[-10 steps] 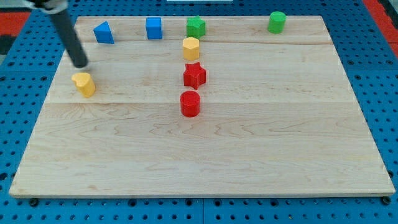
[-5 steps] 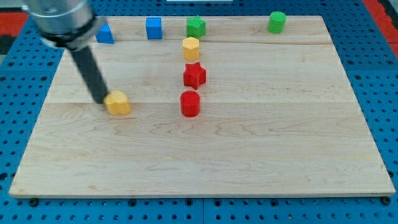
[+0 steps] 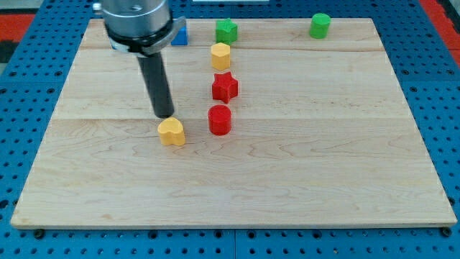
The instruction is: Place the yellow heart vertically below the red circle
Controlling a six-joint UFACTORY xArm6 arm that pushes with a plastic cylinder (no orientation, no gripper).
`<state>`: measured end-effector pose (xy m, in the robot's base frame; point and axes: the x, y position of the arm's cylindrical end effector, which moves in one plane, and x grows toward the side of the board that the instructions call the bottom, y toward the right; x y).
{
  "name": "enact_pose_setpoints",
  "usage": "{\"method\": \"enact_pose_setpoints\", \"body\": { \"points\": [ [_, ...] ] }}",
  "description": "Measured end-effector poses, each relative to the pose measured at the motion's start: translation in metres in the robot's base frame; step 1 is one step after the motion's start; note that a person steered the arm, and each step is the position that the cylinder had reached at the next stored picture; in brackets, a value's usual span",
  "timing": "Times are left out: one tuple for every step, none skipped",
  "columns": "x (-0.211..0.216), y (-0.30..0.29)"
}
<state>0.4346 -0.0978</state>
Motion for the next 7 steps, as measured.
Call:
{"method": "enact_pose_setpoints", "body": {
  "points": [
    [0.028,0.006],
    [0.041,0.007],
    [0.048,-0.043],
    [0.058,-0.075],
    [0.086,-0.027],
    [0.104,-0.007],
    [0.104,0.025]
  ]
}}
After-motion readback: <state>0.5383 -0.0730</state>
